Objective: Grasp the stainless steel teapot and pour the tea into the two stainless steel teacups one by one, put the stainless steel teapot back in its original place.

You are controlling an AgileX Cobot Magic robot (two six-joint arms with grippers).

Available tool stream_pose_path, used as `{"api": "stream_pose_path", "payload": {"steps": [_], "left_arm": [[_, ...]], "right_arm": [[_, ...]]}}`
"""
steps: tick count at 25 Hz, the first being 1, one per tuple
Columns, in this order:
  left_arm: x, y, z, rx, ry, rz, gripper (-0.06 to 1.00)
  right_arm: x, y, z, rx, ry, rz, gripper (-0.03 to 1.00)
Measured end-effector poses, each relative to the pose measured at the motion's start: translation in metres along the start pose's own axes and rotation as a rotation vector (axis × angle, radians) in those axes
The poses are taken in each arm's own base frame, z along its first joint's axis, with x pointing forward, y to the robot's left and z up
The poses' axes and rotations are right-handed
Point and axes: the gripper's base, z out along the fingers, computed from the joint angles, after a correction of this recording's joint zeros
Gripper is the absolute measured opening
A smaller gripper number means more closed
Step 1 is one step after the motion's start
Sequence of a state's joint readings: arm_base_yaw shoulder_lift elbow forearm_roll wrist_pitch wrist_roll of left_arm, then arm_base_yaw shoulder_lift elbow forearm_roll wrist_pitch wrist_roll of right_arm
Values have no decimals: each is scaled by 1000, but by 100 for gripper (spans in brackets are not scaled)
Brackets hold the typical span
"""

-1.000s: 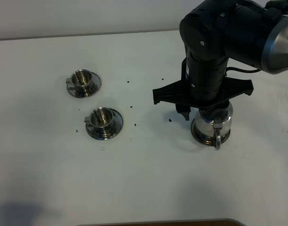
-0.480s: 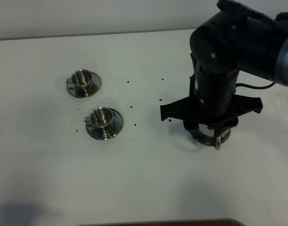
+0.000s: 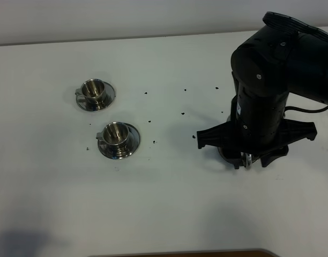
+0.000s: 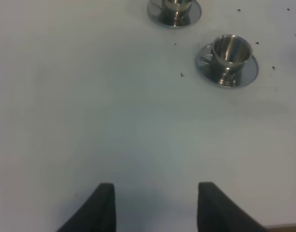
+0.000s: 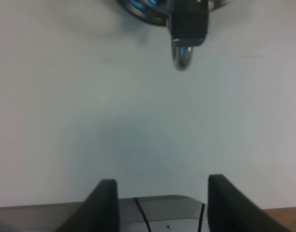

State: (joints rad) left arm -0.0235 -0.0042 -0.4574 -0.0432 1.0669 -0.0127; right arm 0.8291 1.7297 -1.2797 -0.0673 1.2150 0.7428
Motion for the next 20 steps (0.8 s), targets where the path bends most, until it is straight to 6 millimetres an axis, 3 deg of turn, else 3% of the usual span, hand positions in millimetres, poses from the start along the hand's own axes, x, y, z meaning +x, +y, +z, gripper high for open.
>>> {"api": "stream_pose_path", "payload": {"steps": [7, 13, 20], "left_arm": [[0, 0, 0, 0, 0, 0, 45], [0, 0, 0, 0, 0, 0, 45], [0, 0, 0, 0, 0, 0, 45]], "right_arm": [[-14, -21, 1, -35, 34, 20, 54], [-19, -22, 3, -74, 26, 28, 58], [-33, -16, 29, -82, 31, 39, 58]]}}
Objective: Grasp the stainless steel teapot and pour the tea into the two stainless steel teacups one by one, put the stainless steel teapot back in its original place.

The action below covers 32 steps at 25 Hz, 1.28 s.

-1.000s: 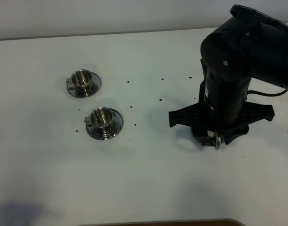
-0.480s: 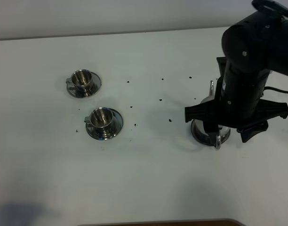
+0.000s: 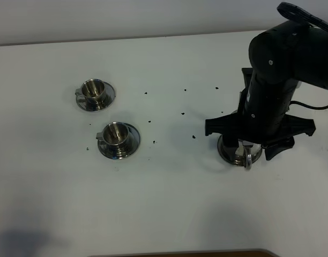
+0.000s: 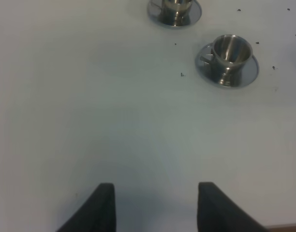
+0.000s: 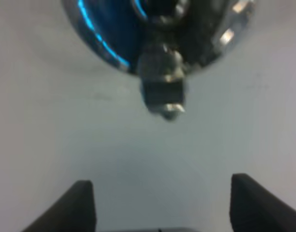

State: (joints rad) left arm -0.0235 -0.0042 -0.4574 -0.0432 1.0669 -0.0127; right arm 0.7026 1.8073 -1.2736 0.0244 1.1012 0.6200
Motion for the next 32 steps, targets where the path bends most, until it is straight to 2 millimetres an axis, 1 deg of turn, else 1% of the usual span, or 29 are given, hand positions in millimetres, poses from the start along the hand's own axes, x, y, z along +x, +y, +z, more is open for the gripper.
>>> {"api": "stream_pose_path", "payload": {"steps": [16, 32], "left_arm": [[0, 0, 0, 0, 0, 0, 45], [0, 0, 0, -1, 0, 0, 45]], "right_arm": [[-13, 5, 29, 28, -23, -17, 58], [-19, 4, 47, 69, -25, -10, 58]]}}
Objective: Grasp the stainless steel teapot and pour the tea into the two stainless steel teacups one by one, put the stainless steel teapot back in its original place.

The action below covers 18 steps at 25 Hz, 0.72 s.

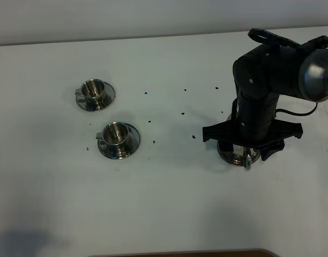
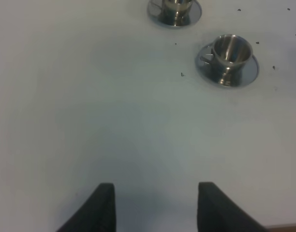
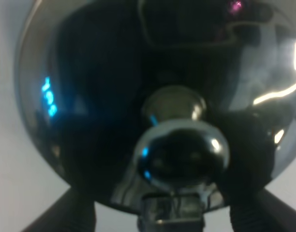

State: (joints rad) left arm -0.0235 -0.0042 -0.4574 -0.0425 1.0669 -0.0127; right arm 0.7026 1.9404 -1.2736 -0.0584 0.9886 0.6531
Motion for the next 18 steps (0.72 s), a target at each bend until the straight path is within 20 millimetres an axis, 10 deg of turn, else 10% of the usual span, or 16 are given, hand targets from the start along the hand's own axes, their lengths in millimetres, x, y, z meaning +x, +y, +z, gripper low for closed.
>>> {"api": "stream_pose_path", "payload": {"steps": [18], "left_arm": [[0, 0, 0, 0, 0, -1, 45]], "right_arm": [[-2, 0, 5, 12, -3, 11, 19]]}}
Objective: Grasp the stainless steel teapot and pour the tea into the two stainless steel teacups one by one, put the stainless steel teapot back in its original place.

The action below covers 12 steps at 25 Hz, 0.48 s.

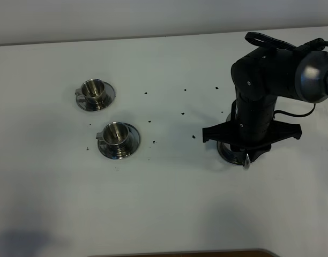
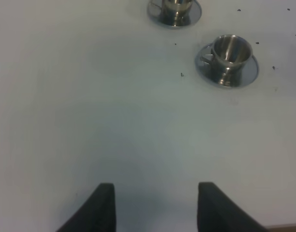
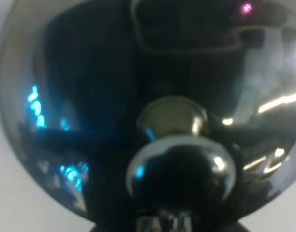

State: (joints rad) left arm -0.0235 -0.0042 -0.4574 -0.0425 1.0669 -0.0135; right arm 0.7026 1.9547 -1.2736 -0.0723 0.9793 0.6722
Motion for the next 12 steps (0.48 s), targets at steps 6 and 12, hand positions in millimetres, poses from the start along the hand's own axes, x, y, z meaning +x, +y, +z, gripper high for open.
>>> {"api": "stream_pose_path", "payload": {"steps": [6, 12], "left_arm": [[0, 0, 0, 0, 0, 0, 45], [0, 0, 0, 0, 0, 0, 45]], "right_arm": [[0, 0, 0, 4, -3, -4, 19], [1, -2, 0, 17, 11, -15, 19]]}}
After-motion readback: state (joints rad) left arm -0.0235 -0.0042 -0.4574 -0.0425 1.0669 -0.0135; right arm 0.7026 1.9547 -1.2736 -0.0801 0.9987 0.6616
